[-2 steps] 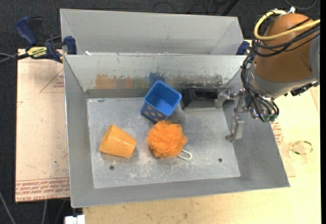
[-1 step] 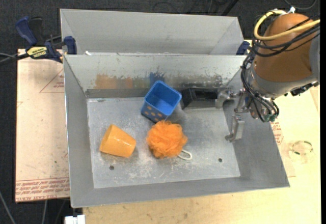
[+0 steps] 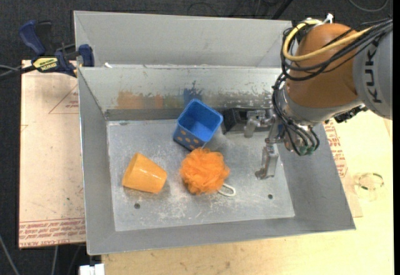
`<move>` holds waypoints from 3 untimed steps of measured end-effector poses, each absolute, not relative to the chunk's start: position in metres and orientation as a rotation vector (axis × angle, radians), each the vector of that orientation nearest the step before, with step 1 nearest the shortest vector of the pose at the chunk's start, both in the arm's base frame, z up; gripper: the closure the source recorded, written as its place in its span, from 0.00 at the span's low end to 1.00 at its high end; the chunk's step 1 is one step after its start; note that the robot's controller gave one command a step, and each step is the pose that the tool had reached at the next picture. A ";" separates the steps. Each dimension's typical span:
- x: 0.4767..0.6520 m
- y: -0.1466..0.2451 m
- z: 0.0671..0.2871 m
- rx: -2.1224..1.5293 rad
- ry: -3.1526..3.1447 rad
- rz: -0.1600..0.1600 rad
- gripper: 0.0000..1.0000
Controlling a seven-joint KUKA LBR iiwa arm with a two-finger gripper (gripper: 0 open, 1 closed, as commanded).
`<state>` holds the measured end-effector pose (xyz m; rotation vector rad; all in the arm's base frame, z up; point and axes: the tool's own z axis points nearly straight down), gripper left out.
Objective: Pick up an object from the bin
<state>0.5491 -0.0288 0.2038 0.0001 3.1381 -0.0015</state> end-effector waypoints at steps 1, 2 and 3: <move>0.575 -0.008 0.200 -0.131 3.136 0.009 0.00; 0.571 -0.026 0.237 -0.143 3.143 0.000 0.00; 0.556 0.013 0.242 -0.117 3.121 0.001 0.00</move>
Offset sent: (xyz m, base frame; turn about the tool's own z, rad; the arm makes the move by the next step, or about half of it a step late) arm -0.0108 0.0207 0.1862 -0.0402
